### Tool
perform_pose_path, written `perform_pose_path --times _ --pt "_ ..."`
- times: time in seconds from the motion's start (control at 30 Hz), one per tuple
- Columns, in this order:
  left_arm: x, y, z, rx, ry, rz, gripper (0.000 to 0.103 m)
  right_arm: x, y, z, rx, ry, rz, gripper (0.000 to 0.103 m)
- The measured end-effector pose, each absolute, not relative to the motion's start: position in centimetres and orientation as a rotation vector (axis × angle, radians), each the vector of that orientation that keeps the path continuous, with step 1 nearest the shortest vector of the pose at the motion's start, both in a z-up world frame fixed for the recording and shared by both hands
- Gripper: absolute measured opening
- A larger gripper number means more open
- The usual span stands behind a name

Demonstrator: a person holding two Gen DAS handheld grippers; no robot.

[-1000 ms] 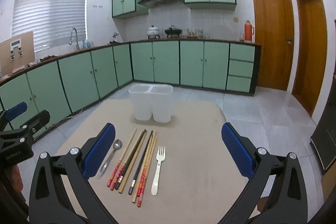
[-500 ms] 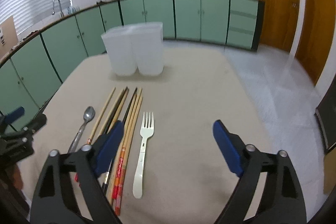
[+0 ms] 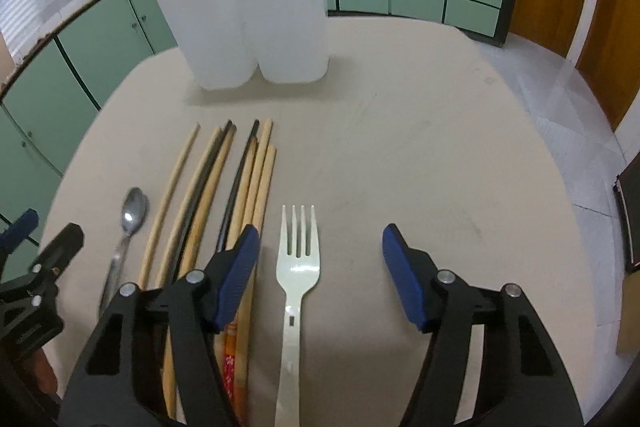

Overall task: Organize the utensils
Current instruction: 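Lower the right tool onto the white fork and close on it while the left tool approaches the spoon, then close the left tool on the metal spoon handle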

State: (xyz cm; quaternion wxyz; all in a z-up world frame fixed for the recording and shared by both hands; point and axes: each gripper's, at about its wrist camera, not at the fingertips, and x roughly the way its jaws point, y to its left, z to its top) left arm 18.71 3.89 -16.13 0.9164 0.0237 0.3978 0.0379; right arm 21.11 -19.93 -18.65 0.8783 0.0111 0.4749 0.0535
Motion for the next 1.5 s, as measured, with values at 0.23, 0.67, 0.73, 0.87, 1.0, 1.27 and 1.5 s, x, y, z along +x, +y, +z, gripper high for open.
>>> perform_pose_path --times 0.23,0.67,0.73,0.87,1.0,1.27,1.5 --pt "19.6 3.6 -16.7 0.046 0.841 0.052 0.097 21.8 -19.0 -19.2 -0.008 0.980 0.125 0.022" --pt "23.7 2.4 -18.5 0.039 0.907 0.053 0.097 20.9 -20.4 -19.2 0.022 0.964 0.163 0.021" --pt "24.1 2.4 -18.8 0.032 0.919 0.054 0.096 20.8 -20.2 -19.3 0.010 0.958 0.162 0.021" --pt "24.9 2.4 -19.4 0.026 0.949 0.049 0.094 21.0 -20.2 -19.3 0.010 0.954 0.163 0.021" --pt "25.5 2.9 -19.5 -0.006 0.961 0.043 0.095 20.9 -20.1 -19.3 0.013 0.952 0.172 0.021" --pt "24.3 2.6 -19.1 -0.006 0.950 0.007 0.063 21.0 -20.1 -19.3 0.006 0.954 0.176 0.021" --pt "23.9 2.1 -18.7 -0.024 0.939 -0.082 0.028 21.1 -20.0 -19.1 -0.002 0.954 0.177 0.020"
